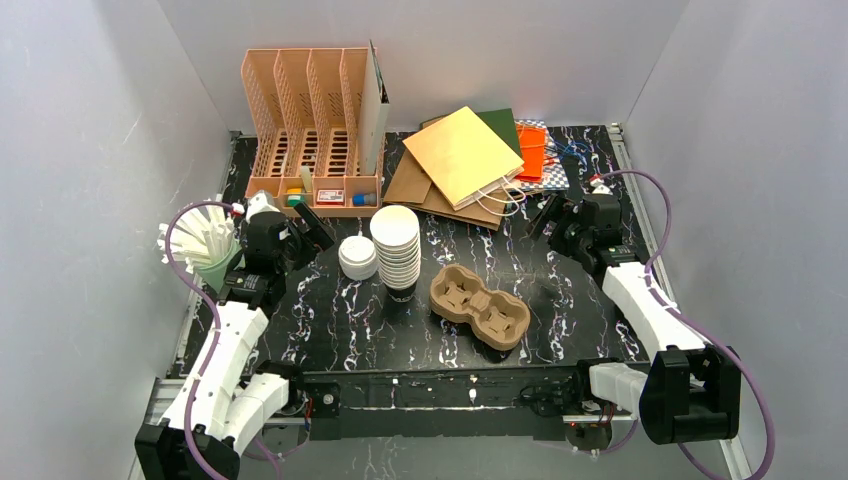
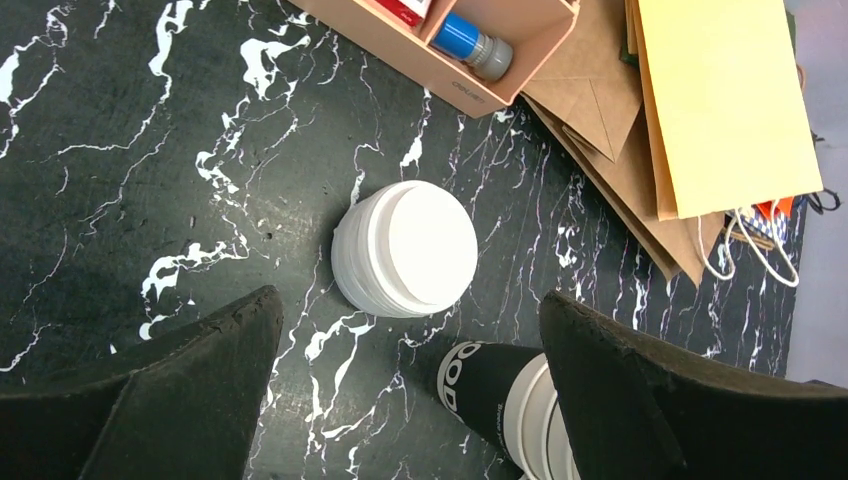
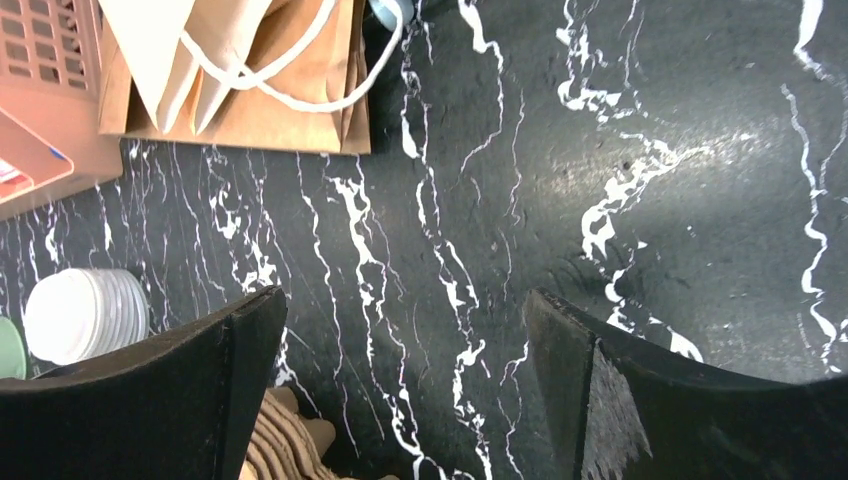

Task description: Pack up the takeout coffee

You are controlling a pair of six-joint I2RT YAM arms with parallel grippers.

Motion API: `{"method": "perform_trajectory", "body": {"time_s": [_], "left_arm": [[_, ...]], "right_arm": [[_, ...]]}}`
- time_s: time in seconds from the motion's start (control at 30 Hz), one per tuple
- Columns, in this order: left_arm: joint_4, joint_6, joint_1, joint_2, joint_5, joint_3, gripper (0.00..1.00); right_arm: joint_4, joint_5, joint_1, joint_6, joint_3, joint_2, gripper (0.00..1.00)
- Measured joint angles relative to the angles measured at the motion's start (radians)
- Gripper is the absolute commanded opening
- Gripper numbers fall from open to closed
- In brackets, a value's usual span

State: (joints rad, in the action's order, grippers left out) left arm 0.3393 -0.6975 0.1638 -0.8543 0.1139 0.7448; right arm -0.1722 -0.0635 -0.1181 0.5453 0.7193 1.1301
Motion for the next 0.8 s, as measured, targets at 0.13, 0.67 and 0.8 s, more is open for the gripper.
{"method": "perform_trajectory", "body": {"time_s": [0.13, 0.67, 0.8], "left_arm": [[-0.006, 0.02, 0.0, 0.004, -0.026, -0.01, 0.98], [-0.048, 0.062, 0.0, 0.018, -0.151, -0.127, 0.98], [-0.089, 0.044, 0.0, 0.072, -0.202, -0.212, 0.98]], "right_arm": [[-0.021, -0.035, 0.0, 0.001, -0.015, 0.0, 0.98], [-0.092, -0.212, -0.056, -0.117, 0.029, -0.021, 0.93], [-0.095, -0.201, -0.176, -0.148, 0.029, -0.018, 0.86]]}}
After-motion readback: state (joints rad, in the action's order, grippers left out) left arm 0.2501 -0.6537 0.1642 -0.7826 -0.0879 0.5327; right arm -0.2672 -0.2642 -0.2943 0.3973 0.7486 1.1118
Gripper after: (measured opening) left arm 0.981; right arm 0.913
